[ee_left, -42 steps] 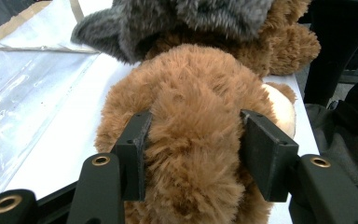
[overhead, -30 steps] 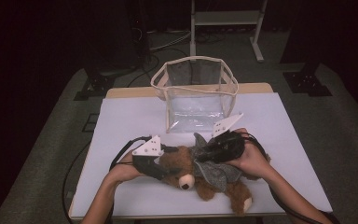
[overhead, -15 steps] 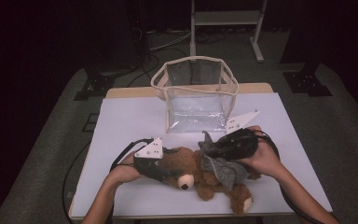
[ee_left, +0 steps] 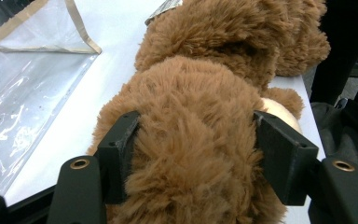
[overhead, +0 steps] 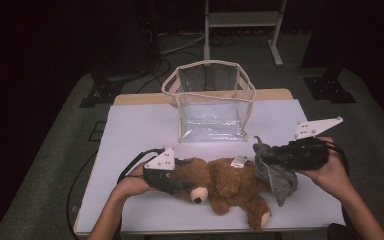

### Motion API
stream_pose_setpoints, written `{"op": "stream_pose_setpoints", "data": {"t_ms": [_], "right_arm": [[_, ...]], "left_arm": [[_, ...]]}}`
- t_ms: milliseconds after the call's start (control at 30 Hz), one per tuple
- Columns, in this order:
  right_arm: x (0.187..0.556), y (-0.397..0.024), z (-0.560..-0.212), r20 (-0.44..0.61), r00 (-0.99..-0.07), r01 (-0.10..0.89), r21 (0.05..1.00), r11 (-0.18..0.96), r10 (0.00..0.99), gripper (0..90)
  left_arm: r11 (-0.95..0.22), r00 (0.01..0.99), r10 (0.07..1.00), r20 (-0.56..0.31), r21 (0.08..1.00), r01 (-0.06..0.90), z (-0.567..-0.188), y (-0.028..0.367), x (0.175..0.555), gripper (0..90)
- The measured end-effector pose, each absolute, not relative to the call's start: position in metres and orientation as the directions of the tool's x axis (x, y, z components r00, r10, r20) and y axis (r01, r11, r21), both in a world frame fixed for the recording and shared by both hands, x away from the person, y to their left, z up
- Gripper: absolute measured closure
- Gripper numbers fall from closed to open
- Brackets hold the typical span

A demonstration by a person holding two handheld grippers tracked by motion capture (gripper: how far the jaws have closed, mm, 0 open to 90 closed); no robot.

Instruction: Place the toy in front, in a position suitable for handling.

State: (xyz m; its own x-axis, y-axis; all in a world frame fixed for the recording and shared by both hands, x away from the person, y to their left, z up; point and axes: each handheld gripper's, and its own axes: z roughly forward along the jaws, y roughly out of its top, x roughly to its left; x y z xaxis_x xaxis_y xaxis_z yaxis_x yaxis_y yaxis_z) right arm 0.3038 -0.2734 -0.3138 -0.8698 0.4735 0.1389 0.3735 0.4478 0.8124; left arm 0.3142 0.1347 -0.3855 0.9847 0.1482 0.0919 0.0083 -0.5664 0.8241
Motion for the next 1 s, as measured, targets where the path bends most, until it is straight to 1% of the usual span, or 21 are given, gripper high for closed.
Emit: {"op": "stream_pose_setpoints", "data": {"t_ms": [67, 167, 367, 500, 600, 700, 800, 1000], "right_arm": [[0.304, -0.275, -0.315, 0.141, -0.866, 0.382, 0.805, 0.454, 0.480, 69.7], [0.307, -0.266, -0.324, 0.134, -0.874, 0.379, 0.790, 0.481, 0.468, 69.7], [0.321, -0.231, -0.343, 0.151, -0.895, 0.375, 0.764, 0.526, 0.419, 69.7], [0.328, -0.206, -0.347, 0.154, -0.913, 0.350, 0.773, 0.530, 0.377, 69.7], [0.328, -0.196, -0.349, 0.142, -0.922, 0.333, 0.768, 0.548, 0.361, 69.7], [0.326, -0.204, -0.349, 0.145, -0.918, 0.340, 0.769, 0.542, 0.370, 69.7], [0.320, -0.221, -0.352, 0.150, -0.903, 0.363, 0.766, 0.530, 0.402, 69.7], [0.306, -0.267, -0.364, 0.200, -0.856, 0.431, 0.784, 0.447, 0.476, 69.8]], "left_arm": [[-0.569, 0.985, 0.146, 0.094, 0.822, 0.006, -0.385, 0.134, 0.314, 36.1], [-0.570, 0.984, 0.146, 0.099, 0.821, 0.002, -0.385, 0.134, 0.314, 36.0], [-0.576, 0.984, 0.143, 0.107, 0.817, -0.005, -0.384, 0.133, 0.312, 36.0], [-0.578, 0.984, 0.141, 0.108, 0.816, -0.007, -0.384, 0.134, 0.311, 36.0], [-0.576, 0.984, 0.144, 0.104, 0.817, -0.003, -0.385, 0.134, 0.311, 35.8], [-0.572, 0.985, 0.142, 0.101, 0.820, -0.002, -0.385, 0.135, 0.311, 35.8], [-0.572, 0.985, 0.140, 0.101, 0.820, -0.003, -0.385, 0.136, 0.312, 35.7], [-0.559, 0.986, 0.140, 0.090, 0.829, 0.003, -0.386, 0.136, 0.313, 35.4]]}}
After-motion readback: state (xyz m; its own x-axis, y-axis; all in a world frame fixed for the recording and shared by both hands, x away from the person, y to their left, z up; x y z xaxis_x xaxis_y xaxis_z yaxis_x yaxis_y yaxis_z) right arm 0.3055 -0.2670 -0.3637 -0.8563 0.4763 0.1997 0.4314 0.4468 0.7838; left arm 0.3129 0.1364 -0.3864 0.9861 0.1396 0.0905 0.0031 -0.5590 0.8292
